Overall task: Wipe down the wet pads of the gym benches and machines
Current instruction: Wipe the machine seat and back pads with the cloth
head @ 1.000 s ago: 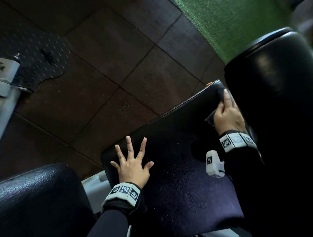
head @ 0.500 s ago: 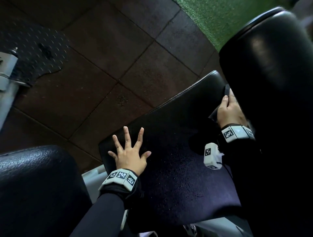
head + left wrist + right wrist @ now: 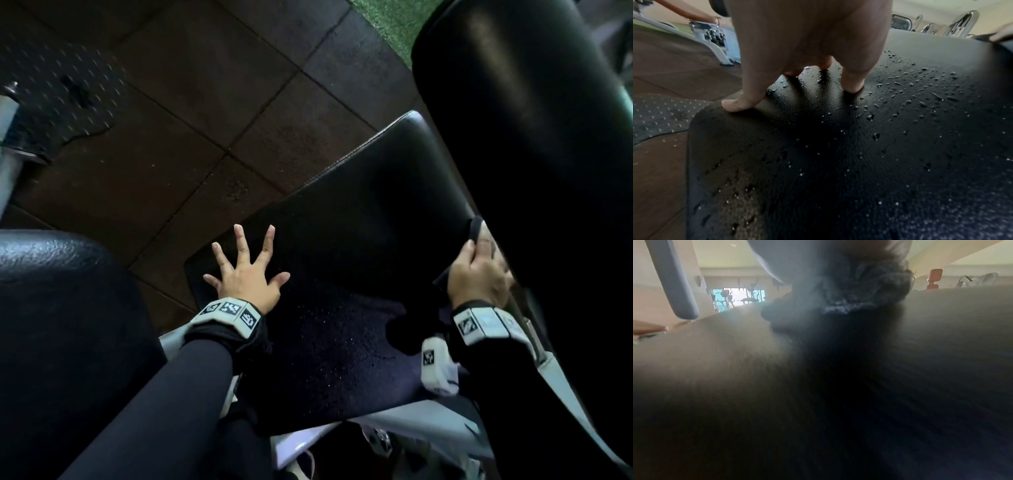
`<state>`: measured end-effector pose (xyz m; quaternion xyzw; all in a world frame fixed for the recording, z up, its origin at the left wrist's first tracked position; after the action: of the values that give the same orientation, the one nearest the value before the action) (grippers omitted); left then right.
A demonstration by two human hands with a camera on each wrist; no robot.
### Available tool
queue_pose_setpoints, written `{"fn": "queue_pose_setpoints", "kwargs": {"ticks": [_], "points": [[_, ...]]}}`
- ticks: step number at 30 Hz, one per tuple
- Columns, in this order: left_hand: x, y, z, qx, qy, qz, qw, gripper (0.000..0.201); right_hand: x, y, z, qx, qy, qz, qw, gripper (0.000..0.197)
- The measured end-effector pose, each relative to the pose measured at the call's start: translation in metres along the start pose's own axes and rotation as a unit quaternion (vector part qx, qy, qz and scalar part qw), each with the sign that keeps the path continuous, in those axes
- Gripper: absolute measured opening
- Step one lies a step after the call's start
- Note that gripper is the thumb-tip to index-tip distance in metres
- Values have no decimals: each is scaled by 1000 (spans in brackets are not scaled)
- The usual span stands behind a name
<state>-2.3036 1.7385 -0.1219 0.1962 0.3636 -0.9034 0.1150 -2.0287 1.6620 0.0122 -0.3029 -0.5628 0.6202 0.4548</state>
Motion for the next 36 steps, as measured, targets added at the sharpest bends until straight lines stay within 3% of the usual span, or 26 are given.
{"fn": "queue_pose_setpoints", "kwargs": {"ticks": [5, 8, 17, 19, 21, 23, 24, 27, 29, 31, 33, 36], "points": [[0, 0, -1, -2, -2, 3, 1000, 78, 1, 20, -50, -48, -49, -19, 997, 58], [0, 1, 0, -11, -1, -4, 1000, 78, -5, 15, -40, -33, -53, -35, 997, 35], [2, 0, 3, -34, 4, -6, 999, 77, -115, 10, 8, -30, 65, 8, 997, 54], [2, -1, 3, -40, 6, -10, 999, 77, -104, -3, 14, -21, 72, -21, 997, 56], [2, -1, 3, -37, 5, -9, 999, 76, -80, -26, 24, 63, 112, -94, 987, 47], [2, -1, 4, -39, 4, -8, 999, 76, -44, -55, 51, 139, 122, -100, 978, 41], [2, -1, 4, -40, 4, -8, 999, 76, -38, -64, 59, 147, 123, -110, 975, 40], [3, 1, 6, -50, 6, -4, 999, 75, -98, -27, 34, 69, 125, -96, 985, 43], [3, 2, 8, -56, 7, -3, 998, 74, -119, -11, 39, 6, 83, -42, 996, 44], [4, 4, 9, -58, 13, -1, 998, 74, -133, 4, 44, -56, -5, 1, 998, 39], [6, 5, 9, -58, 18, -1, 998, 74, -144, 21, 49, -112, -112, 56, 986, 41], [9, 6, 9, -56, 23, 8, 998, 75, -152, 39, 58, -154, -209, 117, 959, 48]]}}
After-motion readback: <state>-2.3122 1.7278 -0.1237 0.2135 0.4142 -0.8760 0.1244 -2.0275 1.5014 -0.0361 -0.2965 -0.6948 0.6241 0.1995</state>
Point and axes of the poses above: each hand's wrist, its own z-axis away from the middle knuckle, its own y-axis out of the palm, x = y × z, the point moved 2 cm from there along -z, towards the middle knuckle, and after that the axes turned 4 degrees about z, right-handed, at the moved point
